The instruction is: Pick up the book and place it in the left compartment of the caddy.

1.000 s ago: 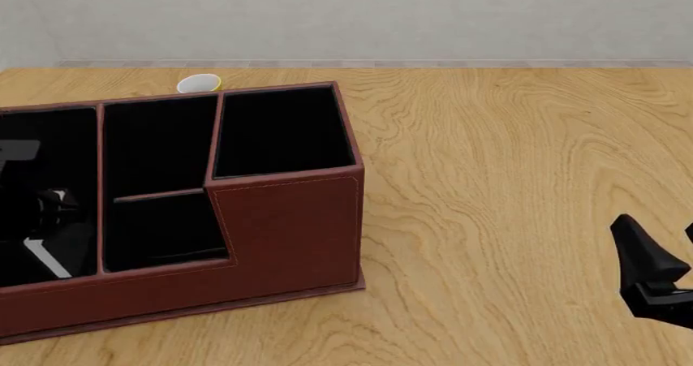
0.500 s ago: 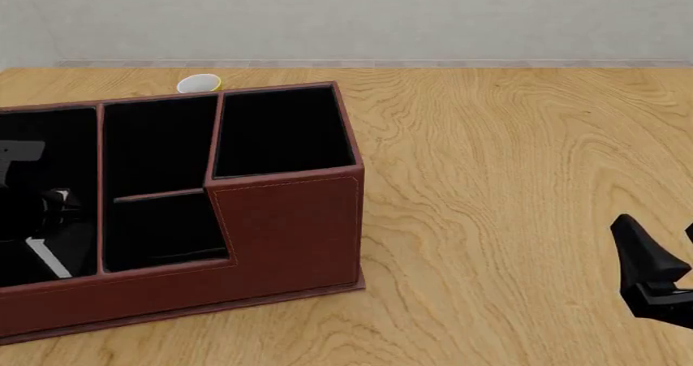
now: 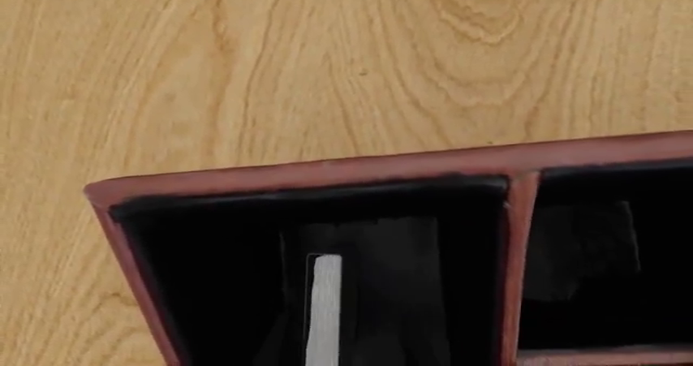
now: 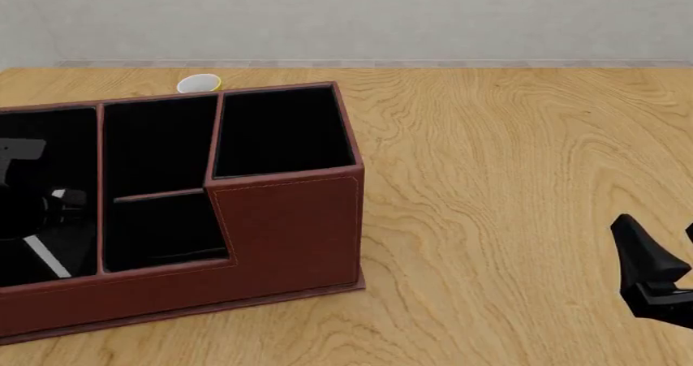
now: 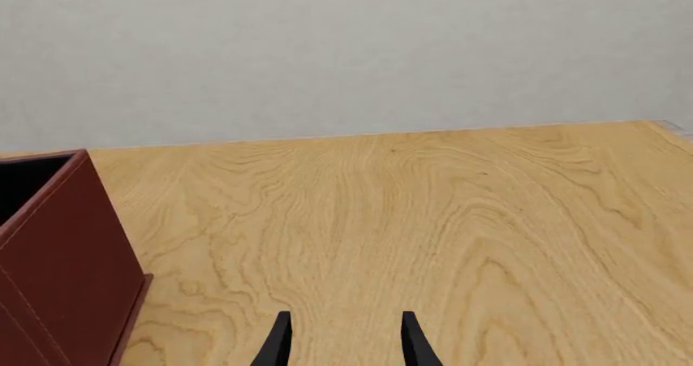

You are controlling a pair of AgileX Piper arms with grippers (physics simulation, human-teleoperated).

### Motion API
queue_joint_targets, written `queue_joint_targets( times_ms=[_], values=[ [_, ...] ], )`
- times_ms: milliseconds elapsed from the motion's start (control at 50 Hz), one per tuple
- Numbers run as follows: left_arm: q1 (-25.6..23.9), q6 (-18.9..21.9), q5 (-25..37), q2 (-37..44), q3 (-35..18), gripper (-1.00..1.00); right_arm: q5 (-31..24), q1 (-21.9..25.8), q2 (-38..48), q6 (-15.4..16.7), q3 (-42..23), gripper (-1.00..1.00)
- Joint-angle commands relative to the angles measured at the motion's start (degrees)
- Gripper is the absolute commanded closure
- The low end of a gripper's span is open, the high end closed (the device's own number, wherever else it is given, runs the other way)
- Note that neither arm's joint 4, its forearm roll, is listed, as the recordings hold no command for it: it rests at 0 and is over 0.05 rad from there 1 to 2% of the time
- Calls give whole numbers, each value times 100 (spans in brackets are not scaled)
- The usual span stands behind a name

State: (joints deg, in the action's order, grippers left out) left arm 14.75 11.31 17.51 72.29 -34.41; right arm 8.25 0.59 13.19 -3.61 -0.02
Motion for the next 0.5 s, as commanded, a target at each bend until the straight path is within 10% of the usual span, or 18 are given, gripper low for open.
queue_joint_targets(
  times_ms=[20, 500],
  values=[
    [-29, 37, 11, -88, 11, -100, 1, 1, -1, 2, 1, -100],
    [-22, 80, 126, -390, -6, -100, -12, 12, -12, 19, 1, -100]
  ],
)
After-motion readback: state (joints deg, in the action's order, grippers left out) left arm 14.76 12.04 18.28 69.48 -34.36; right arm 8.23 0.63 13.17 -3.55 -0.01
